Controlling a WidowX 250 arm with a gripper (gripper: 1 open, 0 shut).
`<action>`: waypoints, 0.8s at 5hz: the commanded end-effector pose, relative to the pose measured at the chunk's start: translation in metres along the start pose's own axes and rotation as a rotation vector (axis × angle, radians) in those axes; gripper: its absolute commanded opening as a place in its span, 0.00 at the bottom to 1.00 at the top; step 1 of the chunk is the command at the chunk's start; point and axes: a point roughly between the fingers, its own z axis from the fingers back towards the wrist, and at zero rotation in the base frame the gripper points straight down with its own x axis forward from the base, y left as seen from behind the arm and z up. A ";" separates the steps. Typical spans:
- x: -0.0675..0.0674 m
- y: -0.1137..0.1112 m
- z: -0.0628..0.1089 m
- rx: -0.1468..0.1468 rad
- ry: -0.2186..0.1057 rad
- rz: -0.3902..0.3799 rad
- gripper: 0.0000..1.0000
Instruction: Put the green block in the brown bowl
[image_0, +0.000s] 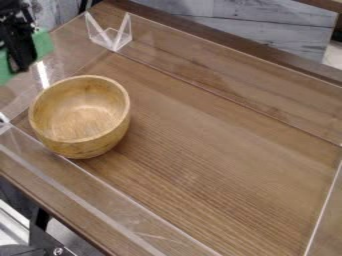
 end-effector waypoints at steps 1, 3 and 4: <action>0.002 -0.009 0.017 0.037 -0.049 -0.008 0.00; -0.001 -0.022 0.016 0.025 -0.046 0.000 0.00; -0.001 -0.029 0.012 0.016 -0.047 0.002 0.00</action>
